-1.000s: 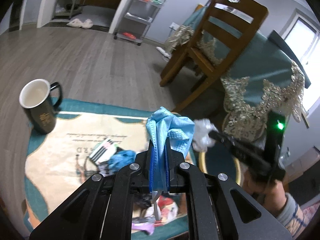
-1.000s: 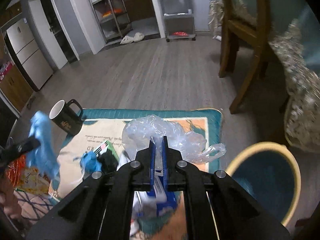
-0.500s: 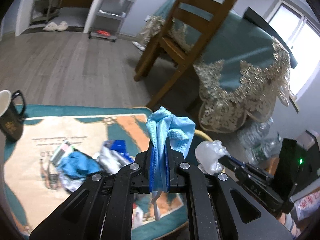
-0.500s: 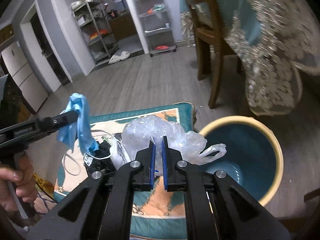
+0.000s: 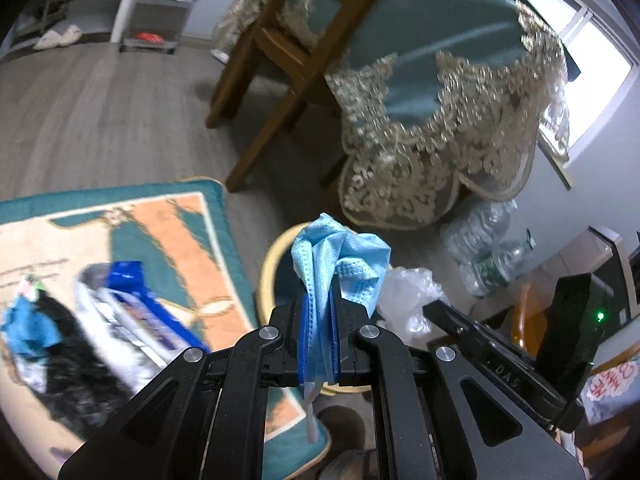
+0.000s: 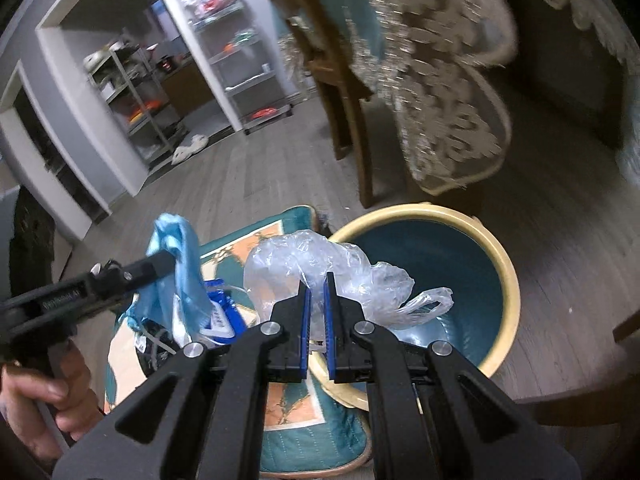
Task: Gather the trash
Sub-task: 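Move both tools over the bin and open them to drop mask and bag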
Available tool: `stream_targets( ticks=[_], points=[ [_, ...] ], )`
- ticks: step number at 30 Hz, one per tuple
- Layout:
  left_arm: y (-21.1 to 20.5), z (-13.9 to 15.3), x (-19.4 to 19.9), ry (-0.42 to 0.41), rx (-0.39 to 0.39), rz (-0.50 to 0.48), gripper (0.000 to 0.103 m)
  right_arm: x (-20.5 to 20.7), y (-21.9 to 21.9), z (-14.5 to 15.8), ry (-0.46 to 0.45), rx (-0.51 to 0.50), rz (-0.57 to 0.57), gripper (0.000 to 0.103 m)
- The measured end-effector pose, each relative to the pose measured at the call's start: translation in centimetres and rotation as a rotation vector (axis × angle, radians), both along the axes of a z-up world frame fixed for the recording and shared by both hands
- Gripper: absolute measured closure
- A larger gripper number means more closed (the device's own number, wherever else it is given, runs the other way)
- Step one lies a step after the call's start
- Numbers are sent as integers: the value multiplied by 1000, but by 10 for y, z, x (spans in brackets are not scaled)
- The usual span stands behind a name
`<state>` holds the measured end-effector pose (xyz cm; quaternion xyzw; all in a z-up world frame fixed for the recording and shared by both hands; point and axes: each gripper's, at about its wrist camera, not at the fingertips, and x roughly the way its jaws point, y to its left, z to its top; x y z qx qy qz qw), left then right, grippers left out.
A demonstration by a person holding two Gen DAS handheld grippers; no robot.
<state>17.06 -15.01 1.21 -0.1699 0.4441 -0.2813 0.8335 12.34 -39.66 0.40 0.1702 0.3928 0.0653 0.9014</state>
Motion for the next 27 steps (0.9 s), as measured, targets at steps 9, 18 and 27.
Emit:
stream_targets(
  ticks=[9,18,27],
  points=[
    [-51,-40,14,56,-32,-79,84,1,-40,-27,77,72,-117,97],
    [-59,-60,19,85,0,-70,48,3,-61,-44,121,115,-191,66],
    [-28,-36,12,32,37,-28,36,5,-48,-36,93,105,-152,57]
  ],
)
